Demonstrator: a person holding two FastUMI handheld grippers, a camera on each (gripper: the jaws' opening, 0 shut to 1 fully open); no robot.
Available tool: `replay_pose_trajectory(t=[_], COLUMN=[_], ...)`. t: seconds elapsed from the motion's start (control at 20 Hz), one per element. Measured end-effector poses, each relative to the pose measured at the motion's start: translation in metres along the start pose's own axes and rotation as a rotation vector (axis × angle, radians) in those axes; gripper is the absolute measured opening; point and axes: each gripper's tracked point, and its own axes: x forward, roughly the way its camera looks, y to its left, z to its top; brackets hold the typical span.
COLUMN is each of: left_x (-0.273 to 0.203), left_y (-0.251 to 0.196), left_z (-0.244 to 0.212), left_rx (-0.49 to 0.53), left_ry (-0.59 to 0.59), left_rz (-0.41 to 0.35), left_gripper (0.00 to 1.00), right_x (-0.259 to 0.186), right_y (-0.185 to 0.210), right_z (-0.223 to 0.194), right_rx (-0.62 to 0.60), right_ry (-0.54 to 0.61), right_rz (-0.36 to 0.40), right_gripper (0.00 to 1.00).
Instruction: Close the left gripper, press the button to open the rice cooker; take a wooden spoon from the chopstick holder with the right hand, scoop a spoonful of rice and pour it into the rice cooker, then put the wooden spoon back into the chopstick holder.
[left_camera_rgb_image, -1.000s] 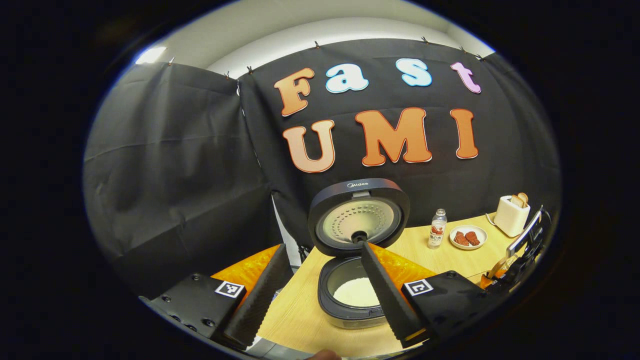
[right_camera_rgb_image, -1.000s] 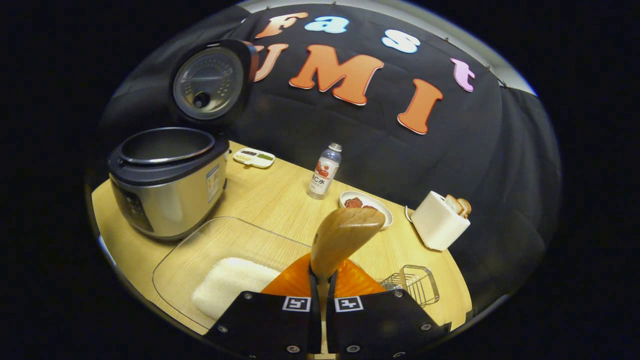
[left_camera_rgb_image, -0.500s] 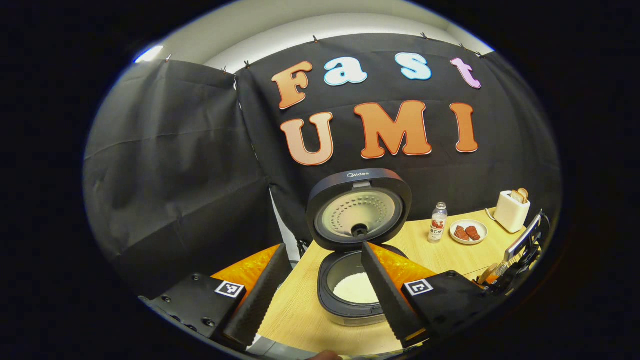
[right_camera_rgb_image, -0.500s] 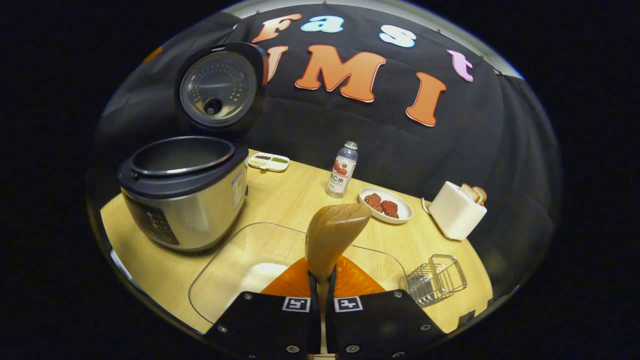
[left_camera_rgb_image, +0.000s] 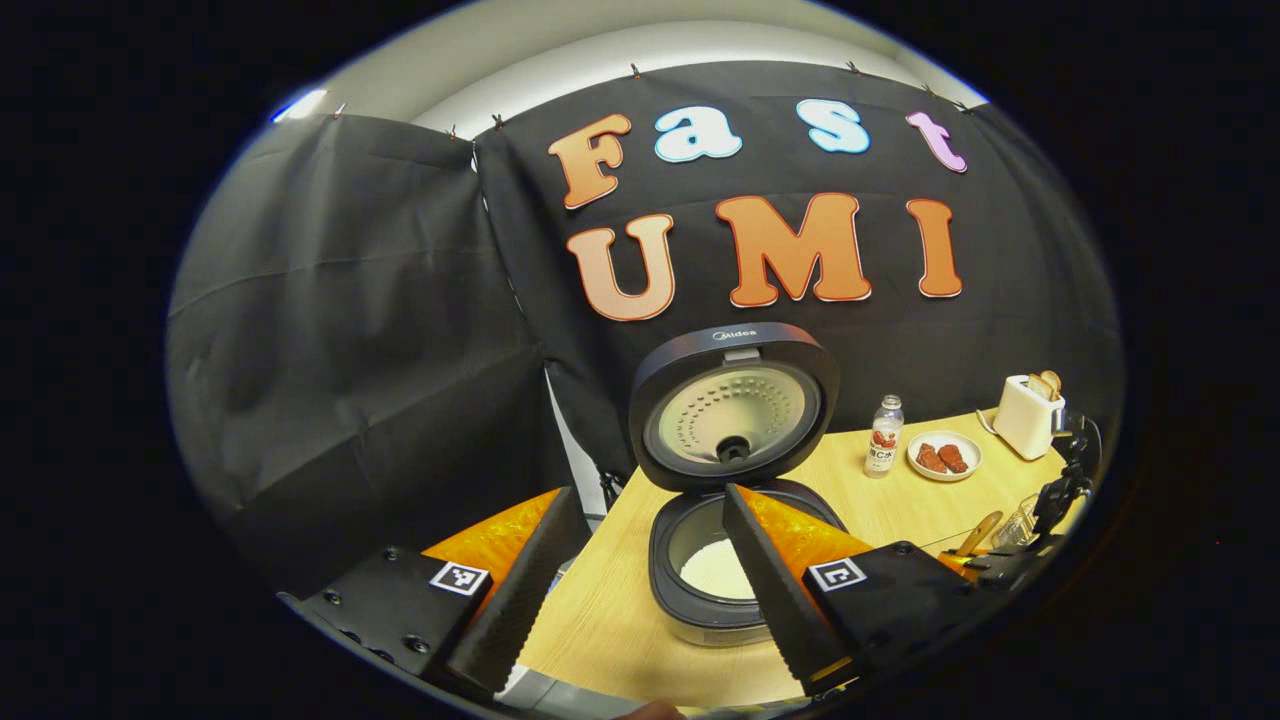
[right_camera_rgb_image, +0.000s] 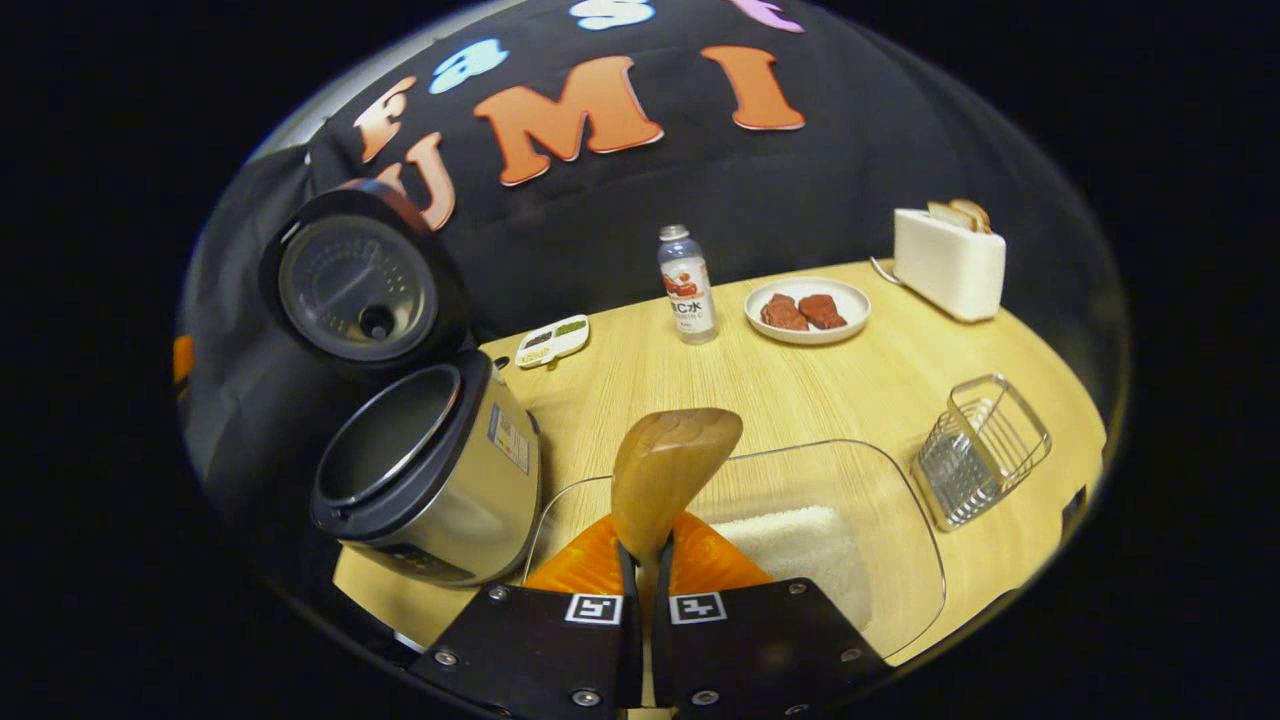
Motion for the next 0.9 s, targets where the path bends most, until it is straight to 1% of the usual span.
replay_pose_trajectory(t=[0.05, 0.1, 0.15, 0.3, 0.35, 0.4, 0.45, 0.65, 0.7, 0.75, 0.8, 0.85, 0.9], left_x=[0.002, 0.002, 0.002, 0.002, 0.004, 0.004, 0.003, 0.002, 0.001, 0.001, 0.000, 0.000, 0.001], left_y=[0.002, 0.002, 0.001, -0.004, -0.006, -0.009, -0.012, -0.019, -0.020, -0.022, -0.022, -0.024, -0.026], left_z=[0.000, 0.000, 0.000, 0.000, 0.000, 0.002, 0.003, 0.006, 0.005, 0.005, 0.006, 0.007, 0.007], left_rx=[0.000, 0.000, 0.000, 0.006, 0.011, 0.017, 0.022, 0.031, 0.032, 0.033, 0.032, 0.030, 0.025], left_ry=[0.002, 0.004, 0.006, 0.007, 0.006, 0.005, 0.004, 0.000, -0.001, -0.003, -0.003, -0.003, -0.003], left_rz=[0.001, 0.001, -0.003, -0.019, -0.026, -0.031, -0.036, -0.050, -0.052, -0.053, -0.054, -0.055, -0.057], left_gripper=[1.00, 0.95, 1.00, 1.00, 0.95, 0.94, 1.00, 1.00, 0.95, 1.00, 1.00, 0.95, 1.00], right_x=[0.002, 0.004, 0.005, 0.010, 0.010, 0.012, 0.009, 0.008, 0.008, 0.006, 0.004, 0.000, -0.002], right_y=[-0.003, -0.005, -0.007, -0.013, -0.012, -0.010, -0.013, -0.014, -0.016, -0.019, -0.023, -0.027, -0.032], right_z=[-0.001, 0.000, -0.002, -0.004, -0.004, -0.005, -0.006, -0.005, -0.003, -0.001, 0.002, 0.005, 0.009], right_rx=[0.050, 0.101, 0.146, 0.277, 0.305, 0.335, 0.355, 0.414, 0.441, 0.479, 0.506, 0.532, 0.552], right_ry=[0.012, 0.021, 0.031, 0.063, 0.075, 0.083, 0.086, 0.110, 0.114, 0.112, 0.108, 0.103, 0.099], right_rz=[0.011, 0.025, 0.037, 0.073, 0.085, 0.101, 0.110, 0.169, 0.186, 0.199, 0.206, 0.213, 0.217], right_gripper=[0.04, 0.03, 0.03, 0.03, 0.03, 0.03, 0.03, 0.03, 0.03, 0.03, 0.04, 0.03, 0.03])
